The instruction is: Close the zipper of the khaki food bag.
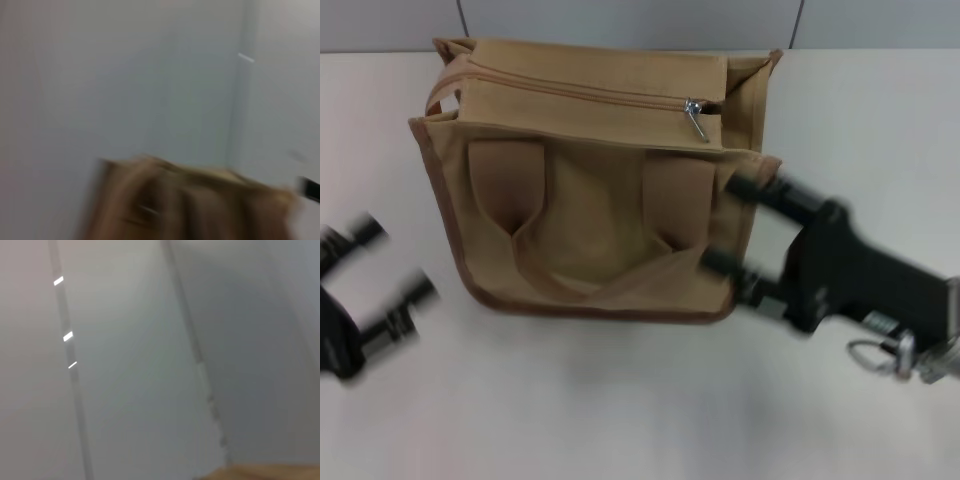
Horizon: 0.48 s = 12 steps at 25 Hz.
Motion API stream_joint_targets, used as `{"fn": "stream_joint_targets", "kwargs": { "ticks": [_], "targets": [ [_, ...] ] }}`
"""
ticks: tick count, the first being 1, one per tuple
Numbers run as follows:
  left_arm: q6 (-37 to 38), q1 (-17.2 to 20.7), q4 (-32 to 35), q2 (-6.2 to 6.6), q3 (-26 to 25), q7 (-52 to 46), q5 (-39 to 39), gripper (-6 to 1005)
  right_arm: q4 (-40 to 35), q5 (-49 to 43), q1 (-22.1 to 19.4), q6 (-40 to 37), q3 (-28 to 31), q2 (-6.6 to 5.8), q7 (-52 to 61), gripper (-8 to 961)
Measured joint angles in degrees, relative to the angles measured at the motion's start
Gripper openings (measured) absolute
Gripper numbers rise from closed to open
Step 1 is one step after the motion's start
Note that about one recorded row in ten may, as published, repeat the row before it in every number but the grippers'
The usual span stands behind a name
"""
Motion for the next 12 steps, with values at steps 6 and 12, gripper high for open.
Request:
{"fn": "stream_joint_targets", "kwargs": {
  "ticks": [6,12],
  "targets": [
    [1.6,-3.4,3.7,-0.06,7.0,0.2,11.1,808,-0.4,-9.5,2.9,3.4,-4.7,0.0,-5.0,750],
    [0.8,-6.8,3.8,-1.04,6.8,0.2,17.1,808,0.3,-10.4,3.2,7.5,-6.5,0.17,-4.3,749]
  ]
}}
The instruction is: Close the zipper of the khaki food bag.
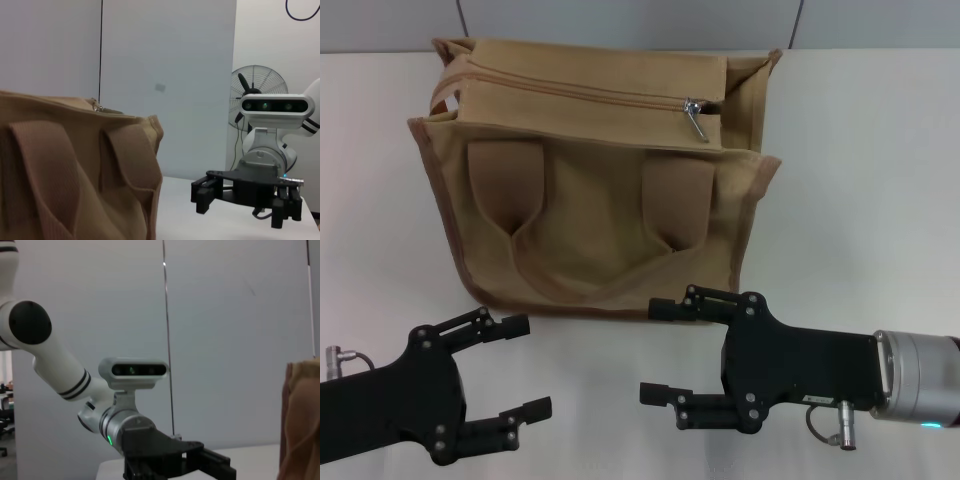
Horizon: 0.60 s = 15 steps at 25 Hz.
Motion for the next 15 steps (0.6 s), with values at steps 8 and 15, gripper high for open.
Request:
{"fn": "stream_joint_targets", "kwargs": {
  "ticks": [8,15],
  "targets": [
    [-1.1,-0.1,-0.1,-0.2,-0.1,0.2,0.1,808,0.7,0.3,-1.4,0.0,0.4,0.08,-0.5,749],
    [-1.1,0.4,-0.4,-0.32,-0.1,0.1,-0.1,808,0.6,0.4,-1.4,-0.1,0.5,0.09,-0.5,748]
  ]
}}
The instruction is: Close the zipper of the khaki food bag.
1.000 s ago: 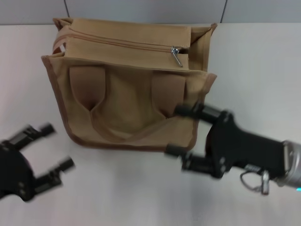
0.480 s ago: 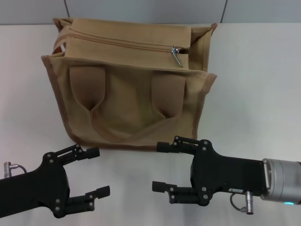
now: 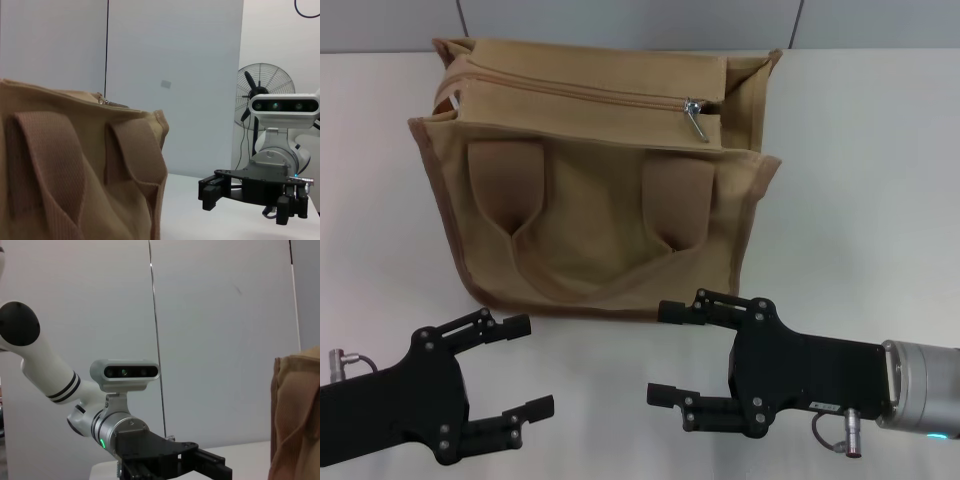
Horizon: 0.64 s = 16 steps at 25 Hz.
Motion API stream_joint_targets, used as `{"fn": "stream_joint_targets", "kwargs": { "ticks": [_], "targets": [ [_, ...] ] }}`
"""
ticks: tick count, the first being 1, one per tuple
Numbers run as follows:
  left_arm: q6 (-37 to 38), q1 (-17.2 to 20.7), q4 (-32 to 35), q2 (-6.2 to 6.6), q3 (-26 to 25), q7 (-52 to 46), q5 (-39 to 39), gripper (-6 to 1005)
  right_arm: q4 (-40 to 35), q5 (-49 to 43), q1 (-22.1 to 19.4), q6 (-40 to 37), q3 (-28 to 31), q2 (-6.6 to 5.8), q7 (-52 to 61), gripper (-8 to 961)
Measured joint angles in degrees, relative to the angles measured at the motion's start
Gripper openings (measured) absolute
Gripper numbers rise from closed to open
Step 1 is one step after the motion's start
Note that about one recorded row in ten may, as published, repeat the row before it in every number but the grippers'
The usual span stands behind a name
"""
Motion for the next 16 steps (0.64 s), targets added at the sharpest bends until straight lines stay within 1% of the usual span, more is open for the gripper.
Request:
{"fn": "stream_joint_targets", "kwargs": {
  "ticks": [6,16],
  "targets": [
    [-0.3,0.1,0.0,-0.45,0.0,0.0,0.2,808,0.1,0.1,0.0,0.0,0.0,0.0,0.0,750],
    [-0.7,0.1,-0.1,-0.65,0.0,0.1,0.2,808,0.4,0.1,0.0,0.0,0.0,0.0,0.0,750]
  ]
}}
